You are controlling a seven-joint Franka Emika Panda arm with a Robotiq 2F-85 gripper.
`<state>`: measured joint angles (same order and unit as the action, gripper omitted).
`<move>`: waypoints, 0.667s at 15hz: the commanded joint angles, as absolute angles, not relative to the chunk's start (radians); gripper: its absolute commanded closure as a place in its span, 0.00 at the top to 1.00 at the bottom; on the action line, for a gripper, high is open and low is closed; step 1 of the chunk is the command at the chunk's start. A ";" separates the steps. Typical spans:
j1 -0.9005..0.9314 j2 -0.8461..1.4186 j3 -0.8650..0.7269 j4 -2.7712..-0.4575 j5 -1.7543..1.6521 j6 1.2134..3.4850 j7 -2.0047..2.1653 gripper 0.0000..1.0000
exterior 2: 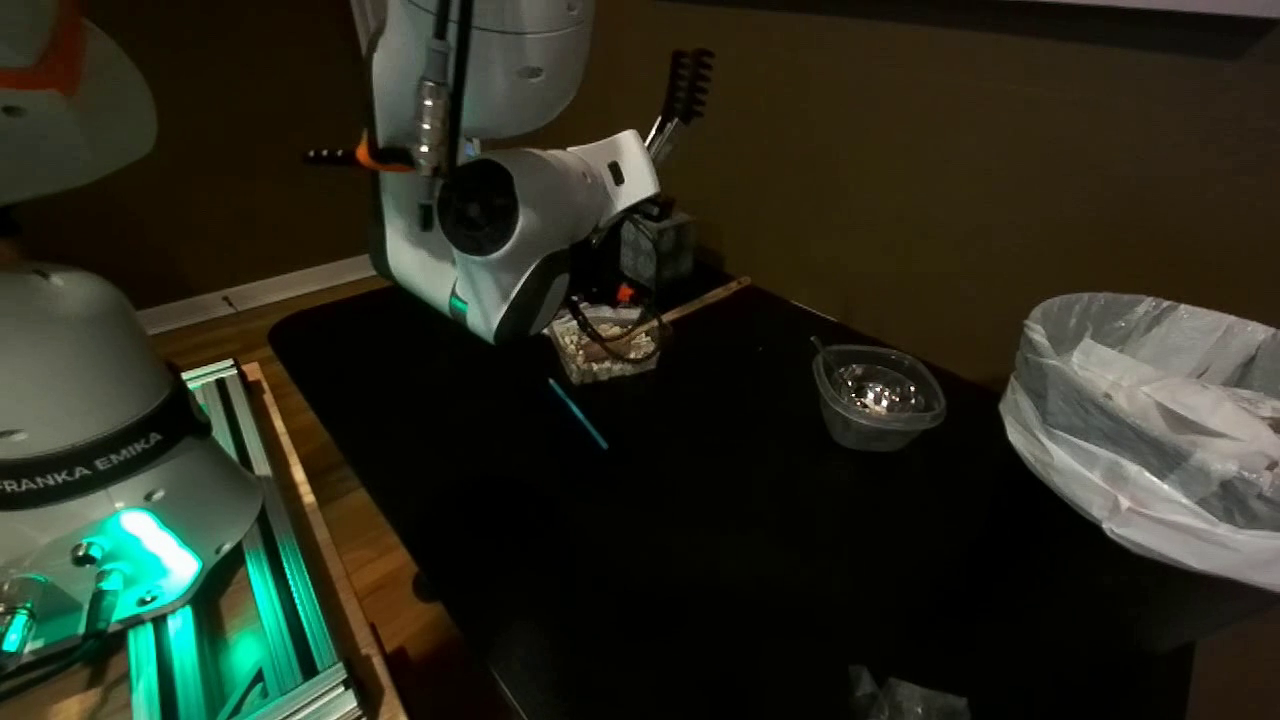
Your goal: Put the tongs in the box on the left
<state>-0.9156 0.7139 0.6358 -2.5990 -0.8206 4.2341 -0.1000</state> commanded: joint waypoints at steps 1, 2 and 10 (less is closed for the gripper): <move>-0.792 0.860 0.686 -2.456 -0.861 4.231 -0.189 0.00; -0.756 0.890 0.694 -2.414 -0.885 4.217 -0.202 0.00; -0.515 0.828 0.532 -2.265 -0.917 4.307 -0.064 0.00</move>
<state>-0.6583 0.9111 0.6728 -2.2868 -0.9387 4.2100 -0.1672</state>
